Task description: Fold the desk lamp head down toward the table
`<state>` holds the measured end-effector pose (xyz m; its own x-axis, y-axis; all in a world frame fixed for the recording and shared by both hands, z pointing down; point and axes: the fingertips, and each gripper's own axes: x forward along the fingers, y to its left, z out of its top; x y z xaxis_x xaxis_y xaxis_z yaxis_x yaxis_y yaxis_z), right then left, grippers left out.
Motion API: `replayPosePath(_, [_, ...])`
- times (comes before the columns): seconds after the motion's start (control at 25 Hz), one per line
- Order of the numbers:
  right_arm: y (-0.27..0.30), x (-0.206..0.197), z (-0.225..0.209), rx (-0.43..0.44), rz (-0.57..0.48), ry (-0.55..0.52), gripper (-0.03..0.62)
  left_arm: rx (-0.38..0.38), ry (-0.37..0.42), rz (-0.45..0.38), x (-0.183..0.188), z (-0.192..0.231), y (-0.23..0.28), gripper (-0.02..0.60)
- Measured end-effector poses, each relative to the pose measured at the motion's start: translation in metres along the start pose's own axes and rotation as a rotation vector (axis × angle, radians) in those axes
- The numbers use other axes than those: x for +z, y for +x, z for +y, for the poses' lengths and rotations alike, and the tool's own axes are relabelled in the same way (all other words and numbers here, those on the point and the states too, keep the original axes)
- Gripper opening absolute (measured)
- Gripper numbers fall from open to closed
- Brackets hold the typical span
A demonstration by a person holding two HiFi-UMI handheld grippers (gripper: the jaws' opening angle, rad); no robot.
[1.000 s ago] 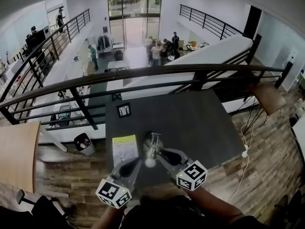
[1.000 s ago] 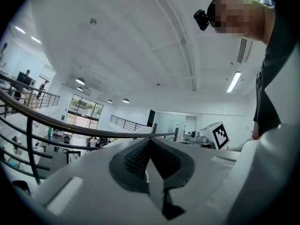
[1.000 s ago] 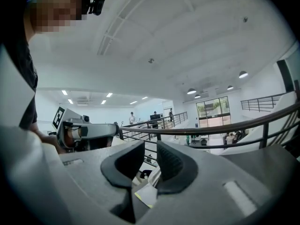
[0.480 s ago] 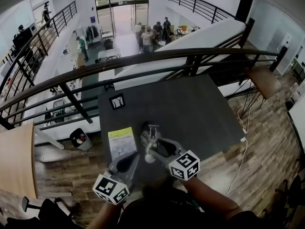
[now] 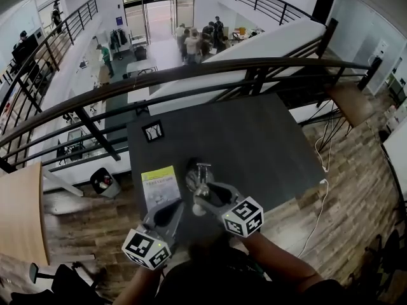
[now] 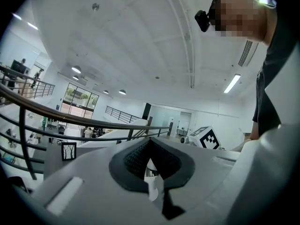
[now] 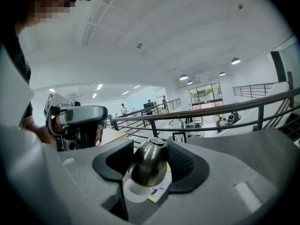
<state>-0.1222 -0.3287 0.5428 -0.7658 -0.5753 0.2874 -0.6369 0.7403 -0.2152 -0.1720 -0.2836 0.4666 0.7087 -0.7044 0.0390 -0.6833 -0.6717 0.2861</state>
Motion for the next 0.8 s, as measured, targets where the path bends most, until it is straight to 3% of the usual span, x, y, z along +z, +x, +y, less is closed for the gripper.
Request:
replayPosePath(0.36, [-0.001, -0.022, 0.009, -0.003, 0.054, -0.041, 0.210, 0.000, -0.015, 0.000, -0.008, 0.000, -0.009, 0.002])
replayPosePath(0.8, [0.005, -0.075, 0.021, -0.024, 0.168, -0.202, 0.201, 0.018, -0.021, 0.018, -0.016, -0.003, -0.018, 0.002])
